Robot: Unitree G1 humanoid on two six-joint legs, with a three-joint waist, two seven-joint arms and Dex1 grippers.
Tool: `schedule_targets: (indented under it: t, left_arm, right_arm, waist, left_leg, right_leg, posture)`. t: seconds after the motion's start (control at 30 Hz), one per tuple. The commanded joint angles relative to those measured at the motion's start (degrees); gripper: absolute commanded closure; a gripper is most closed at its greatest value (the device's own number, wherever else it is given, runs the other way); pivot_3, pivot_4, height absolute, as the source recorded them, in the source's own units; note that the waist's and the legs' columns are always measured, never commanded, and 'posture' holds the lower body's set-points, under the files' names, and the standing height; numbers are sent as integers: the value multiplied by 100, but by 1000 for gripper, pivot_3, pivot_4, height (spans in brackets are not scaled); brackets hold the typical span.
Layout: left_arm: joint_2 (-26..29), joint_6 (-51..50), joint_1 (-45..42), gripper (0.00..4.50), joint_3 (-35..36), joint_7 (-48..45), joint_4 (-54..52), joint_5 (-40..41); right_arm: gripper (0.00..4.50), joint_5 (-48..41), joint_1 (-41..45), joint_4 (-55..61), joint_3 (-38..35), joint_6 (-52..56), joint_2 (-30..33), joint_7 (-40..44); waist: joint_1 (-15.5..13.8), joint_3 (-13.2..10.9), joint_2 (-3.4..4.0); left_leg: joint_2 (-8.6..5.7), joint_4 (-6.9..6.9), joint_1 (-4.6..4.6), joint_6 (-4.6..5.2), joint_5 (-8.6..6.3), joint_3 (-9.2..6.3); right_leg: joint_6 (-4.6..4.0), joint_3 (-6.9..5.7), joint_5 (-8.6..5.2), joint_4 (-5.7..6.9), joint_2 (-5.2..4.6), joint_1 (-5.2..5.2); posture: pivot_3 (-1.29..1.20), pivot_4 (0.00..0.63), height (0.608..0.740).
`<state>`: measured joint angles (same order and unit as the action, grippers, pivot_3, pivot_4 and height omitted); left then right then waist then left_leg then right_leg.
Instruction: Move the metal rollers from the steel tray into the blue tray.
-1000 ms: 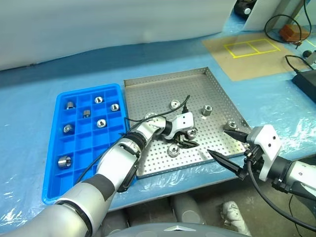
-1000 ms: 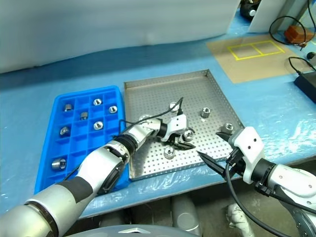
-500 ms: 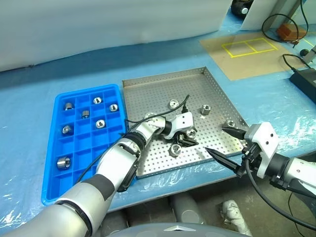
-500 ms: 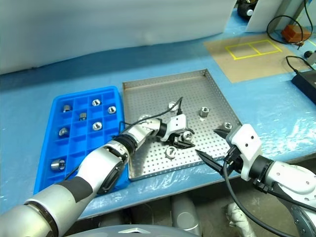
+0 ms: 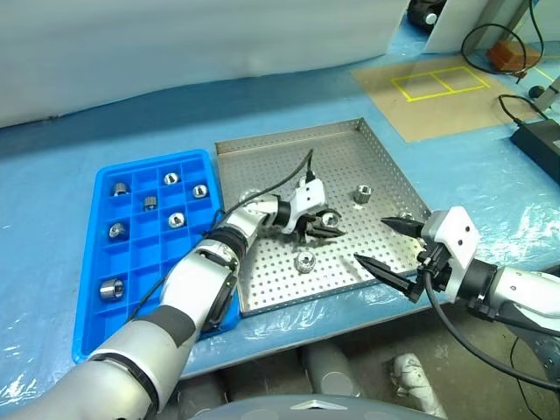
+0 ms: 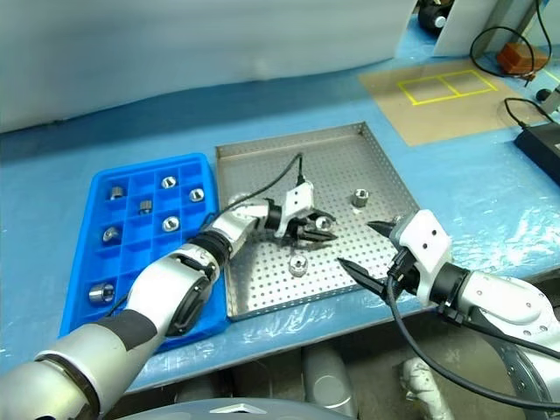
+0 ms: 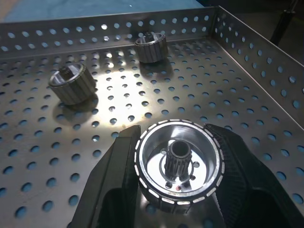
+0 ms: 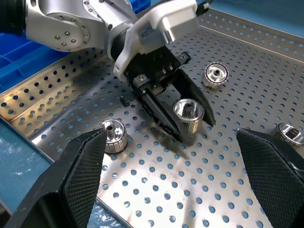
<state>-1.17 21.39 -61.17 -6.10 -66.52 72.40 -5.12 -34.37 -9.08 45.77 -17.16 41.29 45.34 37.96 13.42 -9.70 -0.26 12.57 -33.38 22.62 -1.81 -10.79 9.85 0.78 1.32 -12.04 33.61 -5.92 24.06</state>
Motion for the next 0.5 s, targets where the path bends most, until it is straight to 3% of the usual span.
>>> schedule_targets:
  t: [0.03,0.2,0.3,0.5]
  left_arm:
    - [333,-9,-139,2689,330,-398,-661,489]
    - [1073,-1560,642,2689,503,-1335,-2394,1271]
    - [1760,-2258,1924,2689,252,-1559,-4290,1419]
    - [2650,-3218,3019,2689,783,-650,-6311,1816]
  right_arm:
    - [0,87,326,-191,251,-252,58,155]
    - [0,343,1167,-936,986,-604,-28,506]
    - [0,574,1850,-1596,1571,-937,-169,876]
    - [0,969,3029,-2910,2434,-1580,-638,1653]
  waist:
    - [-6,-1,-2]
    - [-66,0,0]
    - [-162,2,4]
    - [-876,-6,0]
  left_leg:
    - [-1,0,0,0,0,0]
    - [-1,4,-10,-1,1,0]
    - [8,16,-26,-3,3,3]
    - [36,21,-26,-21,17,-2]
  right_leg:
    - [0,0,0,0,-1,0]
    - [-2,-5,1,15,-8,0]
    - [-3,-2,1,18,-6,-1]
    - [-14,-31,-1,50,4,4]
  posture:
    - [-556,150,740]
    - [-413,150,740]
    - [-281,150,740]
    - [-101,150,740]
